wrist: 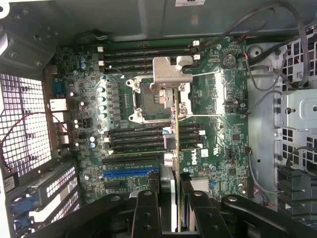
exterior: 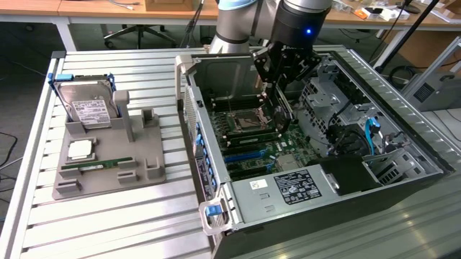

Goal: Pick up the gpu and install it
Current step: 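Pick up the gpu and move the gpu toward the slot, then insert the gpu into the slot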

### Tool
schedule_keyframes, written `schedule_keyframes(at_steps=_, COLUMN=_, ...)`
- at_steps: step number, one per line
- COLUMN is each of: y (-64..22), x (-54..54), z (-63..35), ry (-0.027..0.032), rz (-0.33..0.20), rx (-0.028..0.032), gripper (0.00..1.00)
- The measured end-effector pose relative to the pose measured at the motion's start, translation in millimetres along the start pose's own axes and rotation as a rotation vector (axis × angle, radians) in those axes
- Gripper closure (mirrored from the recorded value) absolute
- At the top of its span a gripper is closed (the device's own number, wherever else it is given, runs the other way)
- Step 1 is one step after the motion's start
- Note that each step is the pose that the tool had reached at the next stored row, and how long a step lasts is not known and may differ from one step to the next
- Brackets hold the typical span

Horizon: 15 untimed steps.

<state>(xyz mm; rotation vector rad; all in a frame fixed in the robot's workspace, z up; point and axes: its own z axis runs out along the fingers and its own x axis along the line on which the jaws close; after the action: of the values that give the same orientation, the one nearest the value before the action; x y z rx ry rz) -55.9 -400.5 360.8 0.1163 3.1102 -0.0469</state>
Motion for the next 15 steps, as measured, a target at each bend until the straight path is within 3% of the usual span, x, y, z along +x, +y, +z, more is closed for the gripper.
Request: schedule_keyframes(at_steps=15, y=0.0, x=0.0, z=0.0, ry=-0.0003, rz=-0.01, rx=-0.0003, gripper=0.73)
